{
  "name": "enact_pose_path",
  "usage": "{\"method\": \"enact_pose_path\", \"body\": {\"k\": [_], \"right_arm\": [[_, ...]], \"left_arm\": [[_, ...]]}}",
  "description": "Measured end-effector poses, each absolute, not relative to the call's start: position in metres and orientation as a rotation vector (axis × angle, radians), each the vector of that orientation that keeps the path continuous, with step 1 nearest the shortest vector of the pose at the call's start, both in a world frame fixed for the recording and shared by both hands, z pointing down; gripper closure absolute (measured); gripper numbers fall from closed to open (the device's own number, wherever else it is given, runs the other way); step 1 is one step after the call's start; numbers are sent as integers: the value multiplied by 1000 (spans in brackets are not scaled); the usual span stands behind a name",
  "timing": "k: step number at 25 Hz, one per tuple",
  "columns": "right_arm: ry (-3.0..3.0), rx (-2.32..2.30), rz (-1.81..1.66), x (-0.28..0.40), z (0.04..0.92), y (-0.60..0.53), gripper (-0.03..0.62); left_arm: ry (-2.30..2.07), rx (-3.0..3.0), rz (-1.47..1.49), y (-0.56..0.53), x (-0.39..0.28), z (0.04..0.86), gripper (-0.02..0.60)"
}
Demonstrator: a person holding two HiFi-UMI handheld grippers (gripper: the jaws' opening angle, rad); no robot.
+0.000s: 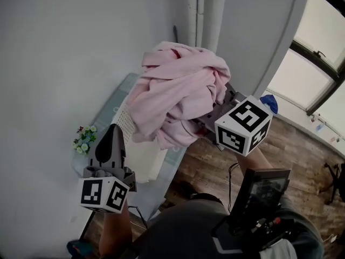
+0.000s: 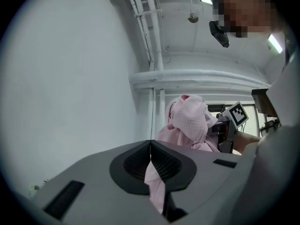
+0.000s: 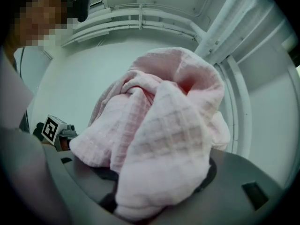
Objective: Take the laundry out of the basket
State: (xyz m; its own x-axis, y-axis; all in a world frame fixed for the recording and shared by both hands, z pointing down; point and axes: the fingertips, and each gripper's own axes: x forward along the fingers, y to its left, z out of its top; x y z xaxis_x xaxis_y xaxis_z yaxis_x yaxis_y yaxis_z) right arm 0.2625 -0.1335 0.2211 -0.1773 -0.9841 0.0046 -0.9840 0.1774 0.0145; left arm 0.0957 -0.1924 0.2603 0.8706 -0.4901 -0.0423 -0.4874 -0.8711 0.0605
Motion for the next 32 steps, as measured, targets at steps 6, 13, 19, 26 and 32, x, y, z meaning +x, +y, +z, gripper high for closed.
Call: {"method": "enact_pose_path", "body": {"k": [6,13,19,26,32], "right_arm": [[-2229,2224,34,287,233,-112,284],[-2132,2336,50,321,252,-65,283],[-2071,2373,31,323,254,-63,281],[-2012,2399,13,330,260,-63,281],[-1996,2382,26,343,273,-60,281]], "left_arm": [[-646,3002,-88,-192,111,275,572],[-566,3024,-73,-157,154,287,572],[-585,3013,-42,-163,156,290,572],[-619,3035,-34,-168,155,289,572],[-639,3022,-18,-169,171,298,572]]}}
